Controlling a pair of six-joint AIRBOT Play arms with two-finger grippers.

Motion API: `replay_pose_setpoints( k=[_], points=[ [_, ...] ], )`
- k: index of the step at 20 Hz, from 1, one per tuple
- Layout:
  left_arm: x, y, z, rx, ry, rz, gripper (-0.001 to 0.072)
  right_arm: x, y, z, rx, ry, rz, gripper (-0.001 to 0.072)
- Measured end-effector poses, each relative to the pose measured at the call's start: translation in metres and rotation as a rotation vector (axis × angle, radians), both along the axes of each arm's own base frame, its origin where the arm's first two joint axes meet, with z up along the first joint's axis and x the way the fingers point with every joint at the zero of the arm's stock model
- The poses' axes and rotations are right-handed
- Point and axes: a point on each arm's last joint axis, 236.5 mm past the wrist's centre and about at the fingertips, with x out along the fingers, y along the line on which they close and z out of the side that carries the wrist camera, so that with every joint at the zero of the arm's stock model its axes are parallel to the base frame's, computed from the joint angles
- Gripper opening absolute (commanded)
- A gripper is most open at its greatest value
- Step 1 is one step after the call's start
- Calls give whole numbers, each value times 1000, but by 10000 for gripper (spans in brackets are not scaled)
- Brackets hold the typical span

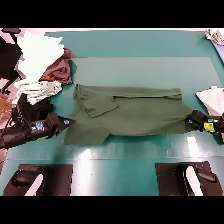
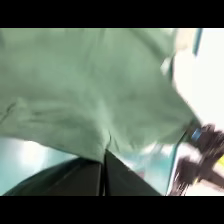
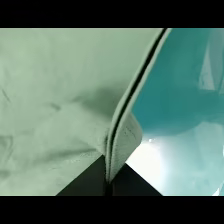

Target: Fold the shirts.

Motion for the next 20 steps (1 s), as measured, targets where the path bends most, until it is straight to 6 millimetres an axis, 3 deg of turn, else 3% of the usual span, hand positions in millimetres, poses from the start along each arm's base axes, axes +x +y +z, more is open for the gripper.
replay_pose_setpoints(
  k=[4, 9, 16, 20],
  points=[
    [42, 6, 13, -5, -55, 72, 26, 17, -6, 5, 14, -23, -31, 21],
    [101, 11, 16, 54, -97, 98, 27, 76, -17, 28, 4, -94, -12, 21],
    [175, 11, -24, 126, -65, 102, 28, 157, -23, 12, 10, -46, 62, 22],
    [205, 13, -50, 157, -38, 110, 27, 189, -29, -3, 17, -15, 75, 22]
  ],
)
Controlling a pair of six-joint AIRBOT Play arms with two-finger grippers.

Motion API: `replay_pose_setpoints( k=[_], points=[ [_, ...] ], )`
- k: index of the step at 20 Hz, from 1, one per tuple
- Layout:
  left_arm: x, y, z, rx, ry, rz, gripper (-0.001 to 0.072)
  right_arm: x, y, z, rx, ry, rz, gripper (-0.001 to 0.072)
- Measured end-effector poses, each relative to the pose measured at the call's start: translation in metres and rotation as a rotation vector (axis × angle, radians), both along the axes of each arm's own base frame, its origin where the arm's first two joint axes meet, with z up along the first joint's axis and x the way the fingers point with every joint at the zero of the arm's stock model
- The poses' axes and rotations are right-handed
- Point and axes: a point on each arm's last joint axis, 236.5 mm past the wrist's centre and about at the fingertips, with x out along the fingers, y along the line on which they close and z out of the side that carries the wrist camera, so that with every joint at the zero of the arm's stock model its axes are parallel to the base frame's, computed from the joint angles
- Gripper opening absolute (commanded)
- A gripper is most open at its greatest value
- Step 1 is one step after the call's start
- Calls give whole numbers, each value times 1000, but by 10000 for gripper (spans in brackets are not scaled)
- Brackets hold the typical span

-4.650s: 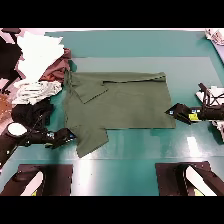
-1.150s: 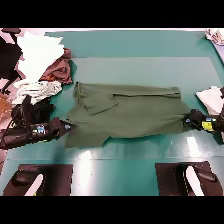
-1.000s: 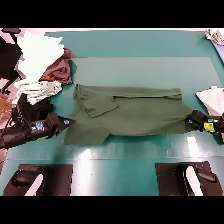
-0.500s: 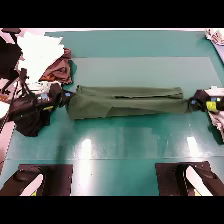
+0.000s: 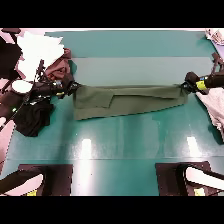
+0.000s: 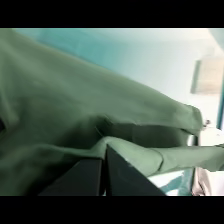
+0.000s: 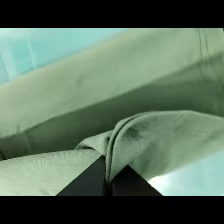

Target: Fold the shirts.

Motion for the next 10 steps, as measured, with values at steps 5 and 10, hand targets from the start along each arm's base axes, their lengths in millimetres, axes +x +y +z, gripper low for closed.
replay_pose_setpoints(
  k=[5, 10],
  points=[
    [25, 1, -29, 24, 30, 6, 28, 14, -4, -22, 11, 51, 7, 22],
    [40, 3, -56, 29, 63, 26, 123, 15, -14, -39, -31, 85, 10, 35]
  ],
)
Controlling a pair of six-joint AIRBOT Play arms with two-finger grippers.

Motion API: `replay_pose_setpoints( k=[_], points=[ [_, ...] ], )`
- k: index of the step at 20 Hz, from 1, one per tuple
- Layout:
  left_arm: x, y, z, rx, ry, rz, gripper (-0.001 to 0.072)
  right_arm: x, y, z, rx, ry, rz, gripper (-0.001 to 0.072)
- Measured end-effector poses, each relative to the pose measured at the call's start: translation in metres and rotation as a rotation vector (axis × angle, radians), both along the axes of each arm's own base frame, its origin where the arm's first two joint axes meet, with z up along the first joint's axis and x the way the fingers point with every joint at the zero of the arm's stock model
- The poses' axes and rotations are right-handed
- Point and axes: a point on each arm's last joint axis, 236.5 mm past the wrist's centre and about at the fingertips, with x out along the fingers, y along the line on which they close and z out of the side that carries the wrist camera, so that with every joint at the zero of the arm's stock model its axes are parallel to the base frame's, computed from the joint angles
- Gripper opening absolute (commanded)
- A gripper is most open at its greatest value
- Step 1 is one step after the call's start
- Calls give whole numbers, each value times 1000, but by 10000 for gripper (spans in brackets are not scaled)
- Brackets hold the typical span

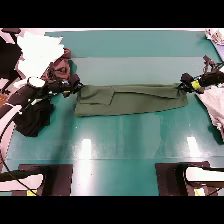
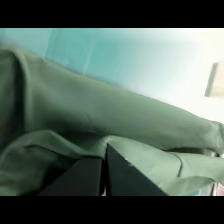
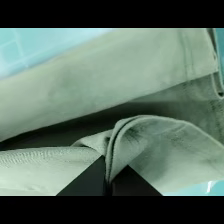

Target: Fold the shirts.

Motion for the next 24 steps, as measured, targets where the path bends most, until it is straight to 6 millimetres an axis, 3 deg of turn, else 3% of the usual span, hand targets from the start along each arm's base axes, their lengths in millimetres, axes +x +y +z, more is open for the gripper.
replay_pose_setpoints(
  k=[1, 2, 5, 7, 8, 14, 16, 19, 20, 24],
  points=[
    [3, 1, -6, 6, 6, 7, 321, 1, -3, -1, -11, -2, -2, 92],
    [6, 4, -11, 8, 11, 19, 366, 3, -8, -2, -30, -8, -6, 189],
    [12, 5, -18, 9, 13, 36, 366, 10, -11, -2, -44, -35, -16, 233],
    [20, 8, -13, 16, -14, 49, 366, 17, -16, 0, -61, -67, -17, 349],
    [24, 9, -8, 20, -31, 47, 366, 20, -16, 1, -66, -84, -15, 349],
    [43, -9, 54, 31, -165, -66, 365, 22, -33, 25, -170, -167, 33, 350],
    [41, -17, 75, 43, -200, -134, 365, 15, -44, 37, -211, -179, 38, 349],
    [31, -28, 89, 68, -210, -233, 364, 4, -57, 48, -236, -185, 23, 358],
    [26, -30, 88, 81, -203, -264, 364, 1, -58, 47, -225, -181, 15, 386],
    [12, -32, 83, 123, -172, -345, 364, -12, -44, 28, -131, -150, -11, 385]
  ],
)
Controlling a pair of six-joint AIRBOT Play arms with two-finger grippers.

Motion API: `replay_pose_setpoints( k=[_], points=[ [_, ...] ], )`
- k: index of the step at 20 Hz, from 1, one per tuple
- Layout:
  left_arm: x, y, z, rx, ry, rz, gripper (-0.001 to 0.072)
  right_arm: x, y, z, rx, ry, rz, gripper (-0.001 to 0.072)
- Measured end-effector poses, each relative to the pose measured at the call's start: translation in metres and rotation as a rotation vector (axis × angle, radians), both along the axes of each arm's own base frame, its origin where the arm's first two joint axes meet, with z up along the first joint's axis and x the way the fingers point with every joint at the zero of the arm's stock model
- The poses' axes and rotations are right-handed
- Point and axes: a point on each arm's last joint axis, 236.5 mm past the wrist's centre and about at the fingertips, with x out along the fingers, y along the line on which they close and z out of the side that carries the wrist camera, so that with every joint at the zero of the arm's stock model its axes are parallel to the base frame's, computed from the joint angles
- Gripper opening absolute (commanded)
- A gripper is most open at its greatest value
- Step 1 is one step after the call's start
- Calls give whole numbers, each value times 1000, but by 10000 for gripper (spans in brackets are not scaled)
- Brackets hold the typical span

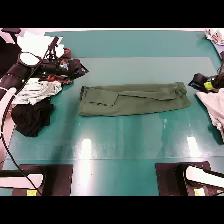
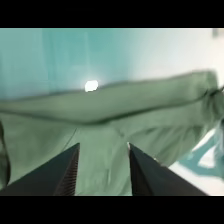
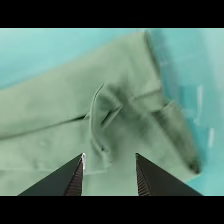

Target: Fold the shirts.

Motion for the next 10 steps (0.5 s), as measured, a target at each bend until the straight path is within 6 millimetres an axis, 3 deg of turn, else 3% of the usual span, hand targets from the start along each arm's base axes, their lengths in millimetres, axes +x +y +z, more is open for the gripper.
replay_pose_setpoints(
  k=[8, 9, 10],
  points=[
    [-10, 1, -7, 40, 22, -42, 365, -6, 37, -40, 65, 42, 28, 371],
    [-10, 1, -7, 44, 23, -43, 364, -4, 43, -44, 67, 42, 36, 296],
    [-10, 1, -8, 46, 25, -46, 364, -1, 49, -48, 66, 44, 46, 62]
  ],
)
